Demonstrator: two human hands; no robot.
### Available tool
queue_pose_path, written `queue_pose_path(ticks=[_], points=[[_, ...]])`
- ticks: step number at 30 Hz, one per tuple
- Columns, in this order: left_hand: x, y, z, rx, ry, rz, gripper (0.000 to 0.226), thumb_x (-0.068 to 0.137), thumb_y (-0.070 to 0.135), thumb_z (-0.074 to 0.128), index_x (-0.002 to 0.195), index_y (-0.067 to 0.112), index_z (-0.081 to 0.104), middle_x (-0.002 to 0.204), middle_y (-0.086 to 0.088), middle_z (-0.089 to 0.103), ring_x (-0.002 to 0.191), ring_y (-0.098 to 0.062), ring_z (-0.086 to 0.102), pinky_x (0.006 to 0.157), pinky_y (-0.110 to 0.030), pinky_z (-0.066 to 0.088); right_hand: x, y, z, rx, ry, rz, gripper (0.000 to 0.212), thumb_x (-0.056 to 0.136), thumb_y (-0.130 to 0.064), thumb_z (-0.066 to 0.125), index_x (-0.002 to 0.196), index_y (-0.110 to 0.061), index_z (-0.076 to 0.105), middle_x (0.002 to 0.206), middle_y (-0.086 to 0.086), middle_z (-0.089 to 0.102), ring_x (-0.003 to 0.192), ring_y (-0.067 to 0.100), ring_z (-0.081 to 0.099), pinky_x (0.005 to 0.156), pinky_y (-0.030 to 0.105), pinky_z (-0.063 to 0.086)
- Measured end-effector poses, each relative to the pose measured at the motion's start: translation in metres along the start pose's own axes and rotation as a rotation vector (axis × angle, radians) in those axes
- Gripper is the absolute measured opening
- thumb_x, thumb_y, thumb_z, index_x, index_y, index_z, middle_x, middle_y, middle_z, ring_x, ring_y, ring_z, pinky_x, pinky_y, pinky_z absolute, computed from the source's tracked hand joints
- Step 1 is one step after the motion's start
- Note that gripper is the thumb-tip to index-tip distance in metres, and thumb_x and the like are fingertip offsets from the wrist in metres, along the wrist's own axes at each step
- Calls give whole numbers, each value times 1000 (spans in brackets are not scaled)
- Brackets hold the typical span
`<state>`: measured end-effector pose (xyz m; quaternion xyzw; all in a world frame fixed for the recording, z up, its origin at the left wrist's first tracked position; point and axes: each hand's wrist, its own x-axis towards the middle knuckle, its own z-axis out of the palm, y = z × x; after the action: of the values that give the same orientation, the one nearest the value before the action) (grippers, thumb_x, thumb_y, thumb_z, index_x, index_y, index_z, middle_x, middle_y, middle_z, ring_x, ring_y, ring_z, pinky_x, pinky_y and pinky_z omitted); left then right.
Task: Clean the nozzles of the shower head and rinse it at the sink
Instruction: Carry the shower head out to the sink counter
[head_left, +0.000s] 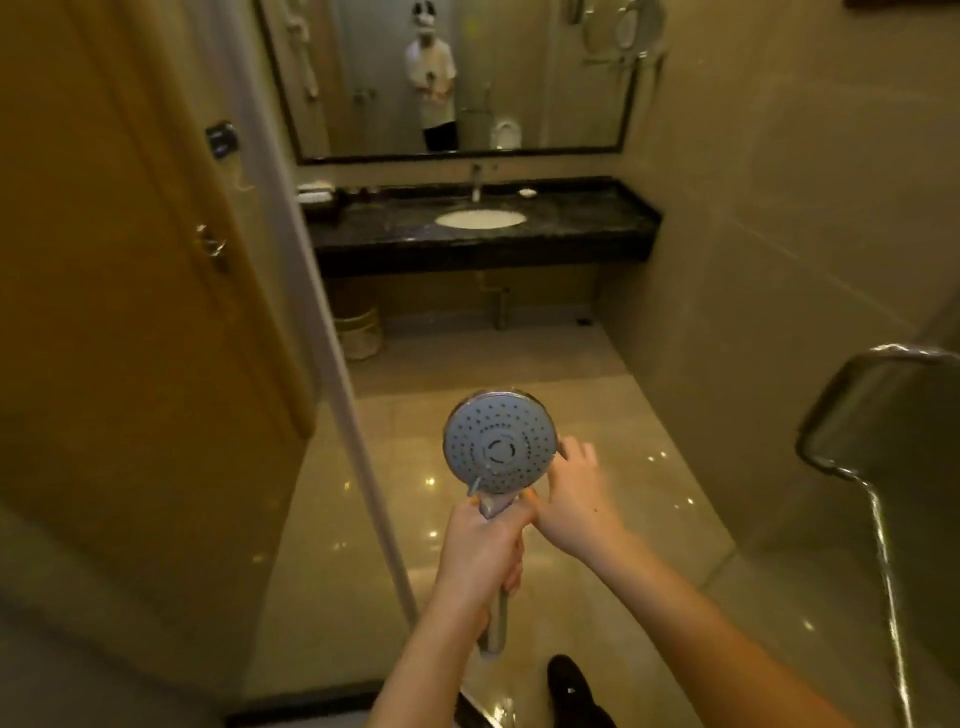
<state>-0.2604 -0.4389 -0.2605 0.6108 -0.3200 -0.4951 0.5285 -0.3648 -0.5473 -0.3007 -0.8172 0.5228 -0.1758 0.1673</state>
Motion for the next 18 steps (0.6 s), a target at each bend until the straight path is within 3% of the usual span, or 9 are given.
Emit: queue_pose_path(ticks=[4,8,13,18], points=[[55,7,9,-33,-18,-16,12,92,6,61,84,9,53,47,-7,36,35,-20,31,42,-28,30,43,41,-2,50,-81,181,45,86,-41,55,128,-27,50,125,0,47,122,25,39,100,40,42],[132,13,8,-35,-1,-20,20,92,7,61,79,9,46,45,-6,36,34,-19,31,39,-26,29,111,78,-4,31,-129,233,52,87,-46,55,135,-30,45,135,-1,44,128,25,37,104,43,41],[268,41,22,-40,84,13,31,92,5,59,67,11,43,44,-8,32,34,-19,29,40,-25,28,238,117,1,-99,-154,89,72,86,-59,59,146,-28,37,147,-3,39,137,24,33,109,47,35],[400,89,32,-56,193,27,33,93,6,60,64,11,45,44,-8,35,33,-20,31,41,-27,29,372,128,-3,-139,-185,-63,76,84,-65,57,147,-28,36,149,-3,37,138,22,33,110,45,37]])
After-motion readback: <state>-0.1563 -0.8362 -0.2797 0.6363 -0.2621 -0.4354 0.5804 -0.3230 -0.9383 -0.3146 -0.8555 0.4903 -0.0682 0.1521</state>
